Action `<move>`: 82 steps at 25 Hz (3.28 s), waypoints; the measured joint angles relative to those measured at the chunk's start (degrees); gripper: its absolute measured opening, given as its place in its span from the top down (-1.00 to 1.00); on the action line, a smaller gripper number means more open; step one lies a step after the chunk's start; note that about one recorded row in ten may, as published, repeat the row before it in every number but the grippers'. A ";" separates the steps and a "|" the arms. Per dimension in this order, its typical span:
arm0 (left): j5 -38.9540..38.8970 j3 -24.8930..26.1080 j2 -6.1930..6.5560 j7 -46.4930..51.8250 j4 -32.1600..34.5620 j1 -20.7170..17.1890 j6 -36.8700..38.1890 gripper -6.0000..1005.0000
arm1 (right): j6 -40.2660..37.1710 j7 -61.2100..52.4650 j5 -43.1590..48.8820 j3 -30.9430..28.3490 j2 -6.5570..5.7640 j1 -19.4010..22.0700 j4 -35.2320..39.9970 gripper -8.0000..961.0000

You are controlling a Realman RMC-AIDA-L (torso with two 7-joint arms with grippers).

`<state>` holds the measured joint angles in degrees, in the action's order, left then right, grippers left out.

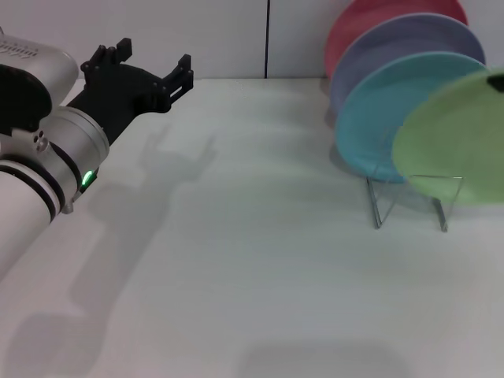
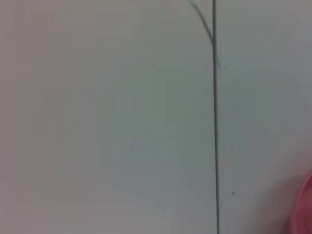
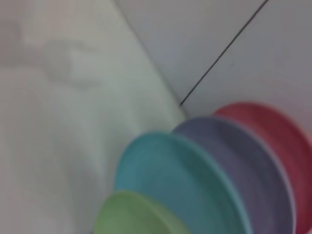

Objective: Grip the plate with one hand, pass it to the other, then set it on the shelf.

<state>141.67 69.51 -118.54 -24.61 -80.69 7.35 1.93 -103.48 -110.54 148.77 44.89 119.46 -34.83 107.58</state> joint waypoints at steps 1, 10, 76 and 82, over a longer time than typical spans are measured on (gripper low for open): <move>-0.11 0.00 0.05 0.00 0.47 -0.10 0.02 -0.72 | -0.16 -0.26 -3.59 -2.19 -0.14 0.08 -0.40 -0.02; -0.18 -0.06 0.07 0.00 0.90 -0.01 0.05 -0.72 | 2.12 -0.20 -4.23 -2.24 -0.27 -0.19 -4.23 -0.27; -0.08 -0.28 0.10 0.84 11.99 -3.03 23.95 -0.72 | -1.31 49.29 -113.17 -25.52 -1.49 32.51 -65.53 -0.46; 0.17 -2.35 0.09 8.16 25.91 -0.56 42.21 -0.72 | -5.38 64.18 -115.09 -37.85 -1.59 32.21 -94.15 -0.46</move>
<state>141.84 67.17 -118.44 -16.44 -54.77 6.79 44.14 -108.86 -46.36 33.69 7.04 117.87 -2.63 13.43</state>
